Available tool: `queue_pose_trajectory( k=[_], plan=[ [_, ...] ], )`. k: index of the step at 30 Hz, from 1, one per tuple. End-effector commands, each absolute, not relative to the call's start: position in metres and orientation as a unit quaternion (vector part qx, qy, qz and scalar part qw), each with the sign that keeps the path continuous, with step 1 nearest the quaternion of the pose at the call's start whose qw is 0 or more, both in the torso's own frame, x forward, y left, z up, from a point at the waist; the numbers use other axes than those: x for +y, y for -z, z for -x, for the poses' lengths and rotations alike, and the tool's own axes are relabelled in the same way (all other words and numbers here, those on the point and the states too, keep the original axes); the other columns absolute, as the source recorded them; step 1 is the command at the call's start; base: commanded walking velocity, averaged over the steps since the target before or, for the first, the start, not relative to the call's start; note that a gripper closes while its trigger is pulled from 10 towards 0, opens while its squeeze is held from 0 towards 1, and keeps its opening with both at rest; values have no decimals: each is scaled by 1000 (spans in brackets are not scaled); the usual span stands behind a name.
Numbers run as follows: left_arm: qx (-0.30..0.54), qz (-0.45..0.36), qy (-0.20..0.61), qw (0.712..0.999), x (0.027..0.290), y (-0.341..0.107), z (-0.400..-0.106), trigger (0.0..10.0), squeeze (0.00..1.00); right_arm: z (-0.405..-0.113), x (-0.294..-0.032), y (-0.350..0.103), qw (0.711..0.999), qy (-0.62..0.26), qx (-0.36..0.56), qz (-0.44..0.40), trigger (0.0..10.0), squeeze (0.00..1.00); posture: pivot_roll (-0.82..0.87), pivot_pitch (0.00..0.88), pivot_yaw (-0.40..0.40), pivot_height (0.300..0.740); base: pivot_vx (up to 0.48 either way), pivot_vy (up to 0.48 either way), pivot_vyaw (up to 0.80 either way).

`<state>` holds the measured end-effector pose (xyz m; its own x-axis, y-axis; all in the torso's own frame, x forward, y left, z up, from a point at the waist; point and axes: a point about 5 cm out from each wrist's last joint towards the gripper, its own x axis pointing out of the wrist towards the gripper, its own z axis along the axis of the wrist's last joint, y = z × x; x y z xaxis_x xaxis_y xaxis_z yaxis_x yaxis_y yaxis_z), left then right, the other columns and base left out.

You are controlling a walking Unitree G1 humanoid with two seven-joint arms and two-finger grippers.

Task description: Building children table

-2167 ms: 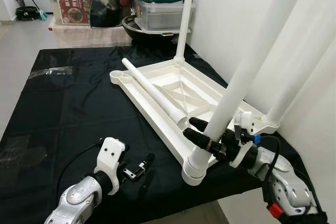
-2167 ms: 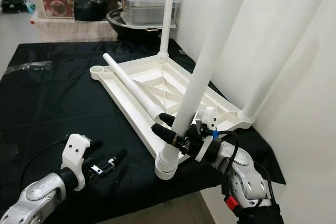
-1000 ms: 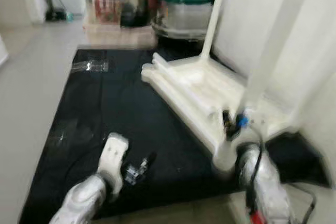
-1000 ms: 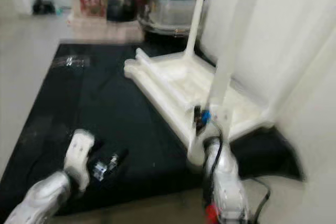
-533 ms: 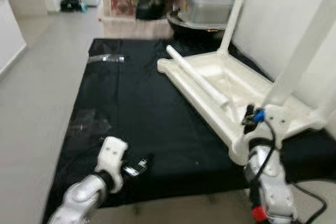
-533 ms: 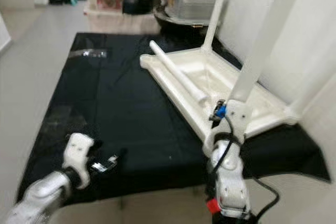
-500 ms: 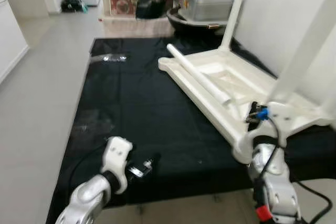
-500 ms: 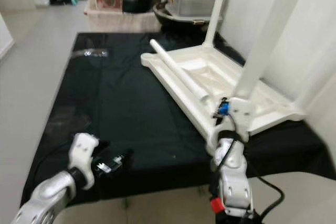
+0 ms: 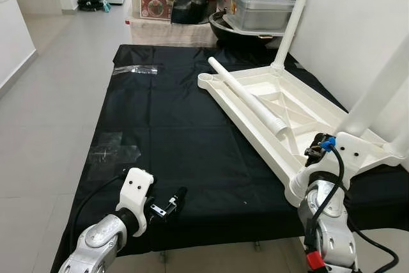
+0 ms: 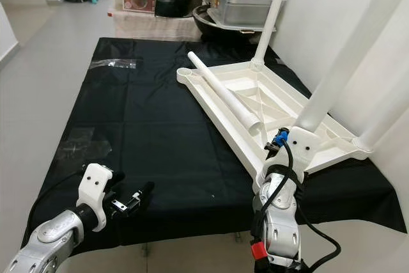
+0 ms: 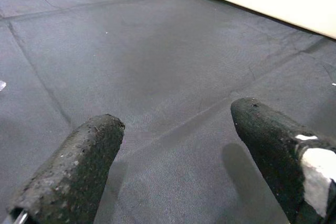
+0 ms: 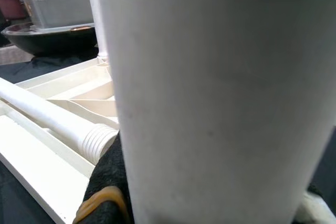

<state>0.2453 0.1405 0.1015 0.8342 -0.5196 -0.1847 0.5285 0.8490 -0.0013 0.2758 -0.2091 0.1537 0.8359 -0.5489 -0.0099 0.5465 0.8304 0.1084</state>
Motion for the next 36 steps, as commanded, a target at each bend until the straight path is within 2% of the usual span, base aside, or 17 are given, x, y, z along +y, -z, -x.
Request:
queue_pose_trajectory(
  k=[1, 9, 10, 11, 12, 13, 27, 36],
  plan=[
    [93, -34, 274, 957, 142, -99, -245, 10000, 0, -266, -212, -116, 944, 312, 89, -59, 0, 0, 37, 0, -94, 740, 0, 0, 0],
    [94, -36, 275, 956, 142, -99, -245, 10000, 0, -265, -212, -116, 941, 319, 93, -58, 0, 0, 36, 0, -92, 740, 0, 0, 0],
    [94, -36, 275, 956, 142, -99, -245, 10000, 0, -266, -211, -115, 942, 316, 95, -58, 5451, 0, 36, 0, -92, 740, 0, 0, 0],
    [94, -36, 275, 956, 142, -99, -245, 10000, 0, -266, -211, -115, 942, 316, 95, -58, 5451, 0, 36, 0, -92, 740, 0, 0, 0],
    [94, -36, 275, 956, 142, -99, -245, 10000, 0, -267, -210, -116, 944, 312, 95, -59, 9176, 0, 36, 0, -92, 740, 0, 0, 0],
    [94, -36, 275, 956, 142, -99, -245, 10000, 0, -267, -209, -116, 945, 308, 96, -60, 10000, 0, 36, 0, -92, 740, 0, 0, 0],
    [96, -37, 276, 956, 142, -98, -245, 10000, 0, -275, -201, -122, 957, 271, 86, -53, 10000, 0, 36, 0, -93, 740, 0, 0, 0],
    [97, -37, 276, 955, 143, -98, -245, 10000, 0, -282, -204, -141, 963, 262, 41, -55, 10000, 0, 37, 0, -92, 740, 0, 0, 0]
  ],
)
